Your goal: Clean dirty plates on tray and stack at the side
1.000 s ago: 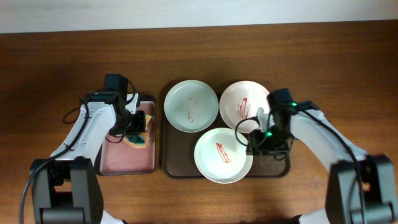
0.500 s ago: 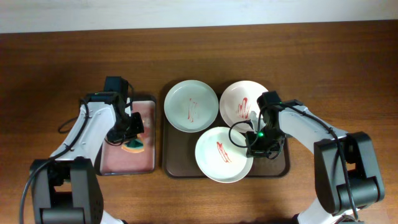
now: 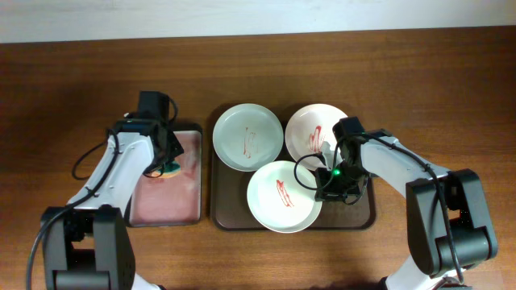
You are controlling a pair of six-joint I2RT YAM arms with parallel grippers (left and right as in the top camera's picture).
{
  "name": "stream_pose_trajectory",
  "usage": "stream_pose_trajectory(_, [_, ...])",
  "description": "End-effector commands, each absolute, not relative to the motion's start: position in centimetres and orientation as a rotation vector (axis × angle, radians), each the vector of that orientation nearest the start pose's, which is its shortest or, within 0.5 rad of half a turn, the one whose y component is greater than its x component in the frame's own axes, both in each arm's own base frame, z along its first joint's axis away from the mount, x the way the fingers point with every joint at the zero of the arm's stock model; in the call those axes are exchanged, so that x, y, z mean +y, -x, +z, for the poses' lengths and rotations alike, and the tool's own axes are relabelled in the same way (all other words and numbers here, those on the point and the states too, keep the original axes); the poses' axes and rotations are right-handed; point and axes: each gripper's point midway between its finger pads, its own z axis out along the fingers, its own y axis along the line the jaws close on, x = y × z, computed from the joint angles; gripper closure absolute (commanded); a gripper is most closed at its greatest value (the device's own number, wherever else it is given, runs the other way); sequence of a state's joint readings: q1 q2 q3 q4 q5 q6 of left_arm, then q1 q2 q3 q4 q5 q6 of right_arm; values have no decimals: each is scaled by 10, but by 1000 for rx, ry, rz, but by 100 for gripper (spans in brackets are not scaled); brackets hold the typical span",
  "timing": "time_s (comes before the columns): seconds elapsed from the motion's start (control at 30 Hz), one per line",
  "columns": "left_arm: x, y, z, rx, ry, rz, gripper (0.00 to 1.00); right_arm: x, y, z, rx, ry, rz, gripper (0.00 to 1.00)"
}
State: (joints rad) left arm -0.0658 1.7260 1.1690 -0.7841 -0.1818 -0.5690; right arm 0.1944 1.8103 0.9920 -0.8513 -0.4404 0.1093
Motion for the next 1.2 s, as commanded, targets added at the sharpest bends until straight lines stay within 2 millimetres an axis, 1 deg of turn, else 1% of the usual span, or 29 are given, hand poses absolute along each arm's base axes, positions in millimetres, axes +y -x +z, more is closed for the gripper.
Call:
stream_pose_trajectory(0.0, [11, -368, 80, 2666, 705, 247, 100, 129, -252, 2, 3233, 105, 710, 92])
stream_pose_trajectory(0.17, [5, -370, 87, 2617, 621, 382, 100, 129, -252, 2, 3229, 107, 709, 92])
stream_pose_trajectory(0.33, [5, -371, 99, 2538, 550, 546, 100, 129, -254, 2, 3222, 109, 710, 92])
stream_pose_trajectory(0.63, [2, -371, 100, 2537, 540, 547, 100, 129, -254, 2, 3223, 109, 710, 92])
stream_pose_trajectory(0.7, [0, -371, 98, 2550, 538, 525, 100, 129, -254, 2, 3223, 109, 710, 92])
stream_pose_trajectory(0.73, [-12, -370, 92, 2607, 494, 446, 100, 129, -254, 2, 3222, 109, 710, 92])
stream_pose_trajectory(0.8, [-38, -366, 80, 2738, 302, 265, 100, 129, -254, 2, 3223, 109, 710, 91])
stream_pose_trajectory(0.83, [-51, -363, 76, 2789, 182, 180, 100, 129, -254, 2, 3223, 109, 710, 91])
stream_pose_trajectory(0.87, [-66, -356, 72, 2844, 39, 72, 100, 129, -254, 2, 3223, 109, 710, 91])
stream_pose_trajectory(0.9, [-72, -351, 70, 2869, 3, 29, 100, 129, -254, 2, 3223, 109, 710, 91])
stream_pose_trajectory(0.93, [-71, -344, 68, 2902, 1, 27, 100, 129, -253, 2, 3226, 108, 710, 91])
stream_pose_trajectory(0.97, [-71, -340, 67, 2917, 0, 32, 100, 129, -253, 2, 3227, 107, 710, 91])
stream_pose_trajectory(1.0, [-70, -340, 67, 2917, 1, 39, 100, 129, -253, 2, 3227, 107, 710, 91])
stream_pose_trajectory(1.07, [-58, -341, 68, 2905, 11, 139, 100, 129, -252, 2, 3230, 106, 710, 91])
stream_pose_trajectory(1.17, [-55, -336, 67, 2922, 17, 156, 100, 128, -251, 2, 3234, 106, 709, 91])
